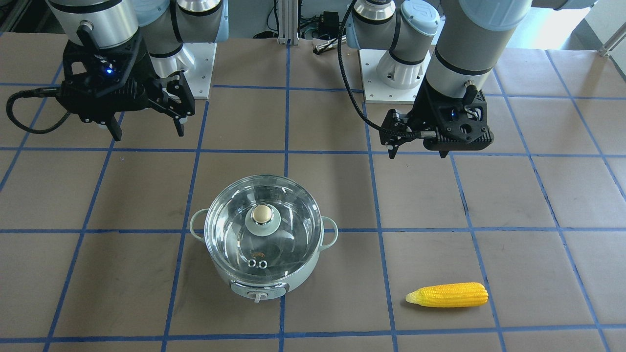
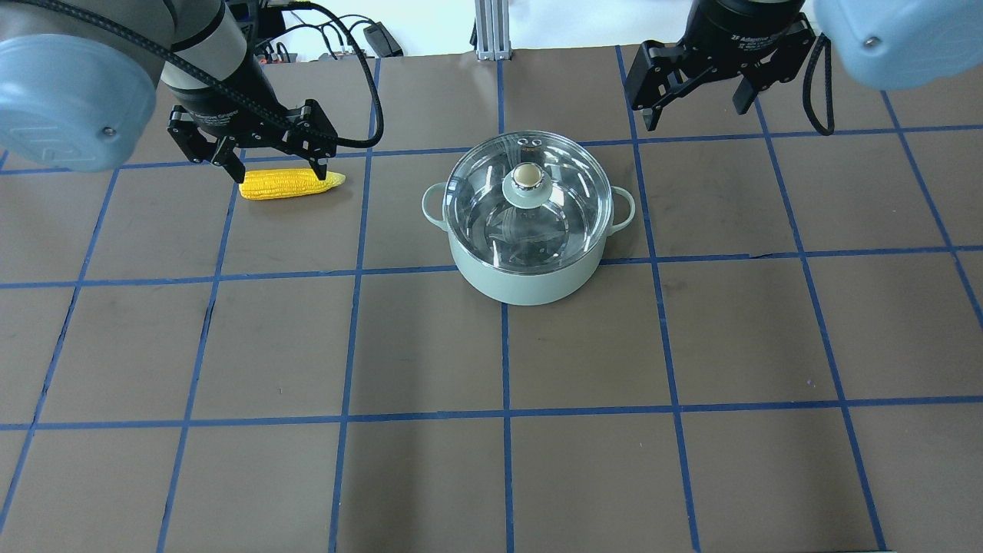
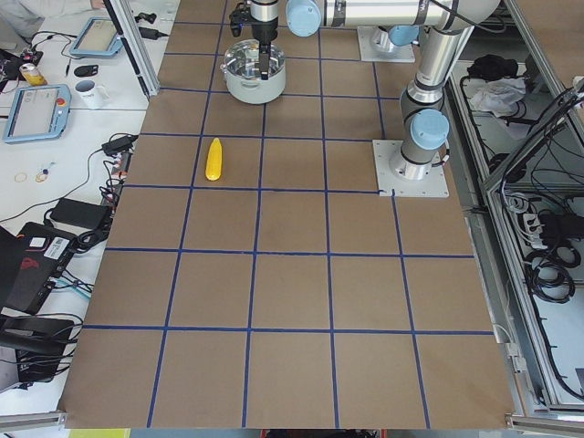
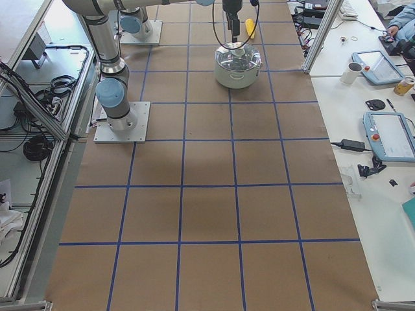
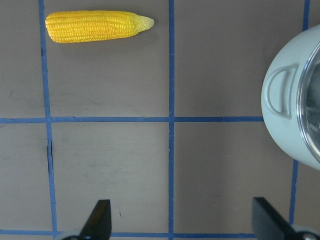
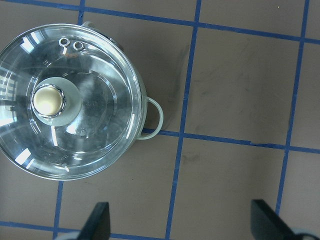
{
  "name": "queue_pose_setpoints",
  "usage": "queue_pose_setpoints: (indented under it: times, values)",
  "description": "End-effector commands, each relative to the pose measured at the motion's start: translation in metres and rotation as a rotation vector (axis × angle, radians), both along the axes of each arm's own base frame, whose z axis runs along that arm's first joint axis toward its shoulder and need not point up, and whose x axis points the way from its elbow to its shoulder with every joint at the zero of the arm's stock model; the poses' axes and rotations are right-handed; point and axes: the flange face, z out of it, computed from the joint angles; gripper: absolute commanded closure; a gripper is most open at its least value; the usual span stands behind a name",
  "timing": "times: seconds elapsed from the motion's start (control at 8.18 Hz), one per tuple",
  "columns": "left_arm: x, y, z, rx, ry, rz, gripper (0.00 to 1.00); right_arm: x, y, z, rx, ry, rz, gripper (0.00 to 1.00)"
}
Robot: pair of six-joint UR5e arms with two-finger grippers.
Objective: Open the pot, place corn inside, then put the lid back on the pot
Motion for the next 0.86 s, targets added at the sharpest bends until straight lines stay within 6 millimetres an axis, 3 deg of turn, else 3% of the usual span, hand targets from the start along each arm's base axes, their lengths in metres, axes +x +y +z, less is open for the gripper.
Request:
queue_pose_setpoints:
  times: [0.0, 0.12, 0.24, 0.37, 0.49, 0.73]
  values:
    - [0.001, -0.001, 0.0, 0.001, 0.001, 0.0, 0.0, 0.003, -0.01, 0.001, -0.072, -0.018, 0.002, 0.0]
    - [0.005, -0.002, 0.0, -0.001, 0.001, 0.006, 0.0, 0.007, -0.016, -0.002, -0.096, -0.017, -0.024, 0.0]
    - [0.012, -0.011, -0.007, 0.005, 0.01, 0.021, 0.0, 0.01, -0.028, -0.019, -0.069, -0.026, -0.105, 0.0]
    - [0.03, -0.018, -0.008, -0.005, 0.003, 0.053, 0.0, 0.03, -0.041, -0.036, -0.073, -0.039, -0.127, 0.0]
    - [0.057, -0.033, 0.004, -0.116, 0.009, 0.141, 0.0, 0.064, -0.047, -0.056, -0.079, -0.048, -0.141, 0.0]
    - [0.115, -0.052, -0.001, -0.2, 0.03, 0.462, 0.0, 0.11, -0.063, -0.099, -0.091, -0.088, -0.212, 0.0]
